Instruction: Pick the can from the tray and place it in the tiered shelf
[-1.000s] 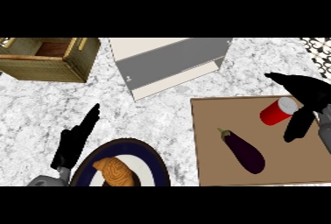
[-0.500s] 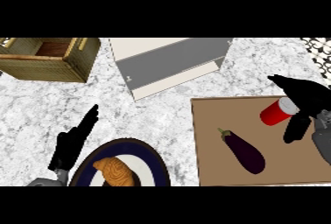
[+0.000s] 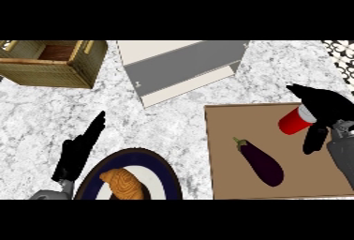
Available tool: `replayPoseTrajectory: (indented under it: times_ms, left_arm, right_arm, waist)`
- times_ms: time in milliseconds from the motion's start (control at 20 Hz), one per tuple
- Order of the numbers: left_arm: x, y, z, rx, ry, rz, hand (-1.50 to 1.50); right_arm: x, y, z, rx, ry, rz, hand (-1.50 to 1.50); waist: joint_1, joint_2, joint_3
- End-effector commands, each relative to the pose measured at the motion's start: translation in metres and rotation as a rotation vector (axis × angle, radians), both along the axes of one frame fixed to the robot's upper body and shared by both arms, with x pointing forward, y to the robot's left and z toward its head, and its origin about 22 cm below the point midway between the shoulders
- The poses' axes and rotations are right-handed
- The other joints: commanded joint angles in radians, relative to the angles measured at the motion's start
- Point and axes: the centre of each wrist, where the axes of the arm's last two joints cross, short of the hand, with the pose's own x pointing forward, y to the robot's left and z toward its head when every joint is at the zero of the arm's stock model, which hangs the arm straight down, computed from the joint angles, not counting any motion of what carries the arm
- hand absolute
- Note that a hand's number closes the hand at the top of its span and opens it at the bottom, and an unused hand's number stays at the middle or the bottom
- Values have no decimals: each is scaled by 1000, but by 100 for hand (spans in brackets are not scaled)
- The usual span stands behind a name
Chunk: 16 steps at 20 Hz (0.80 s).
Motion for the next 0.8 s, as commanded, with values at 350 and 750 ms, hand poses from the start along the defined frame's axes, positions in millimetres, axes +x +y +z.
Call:
replayPoseTrajectory:
  times_ms: [350, 750]
  left_arm:
    - [12, -2, -3, 12, 8, 4, 0]
    - [-9, -3, 2, 2, 4, 8, 0]
  right_arm:
    - [4, 0, -36, -29, 26, 10, -150]
    - [4, -8, -48, -15, 39, 130, 150]
  waist:
    - [-3, 2, -2]
    - [-2, 1, -2]
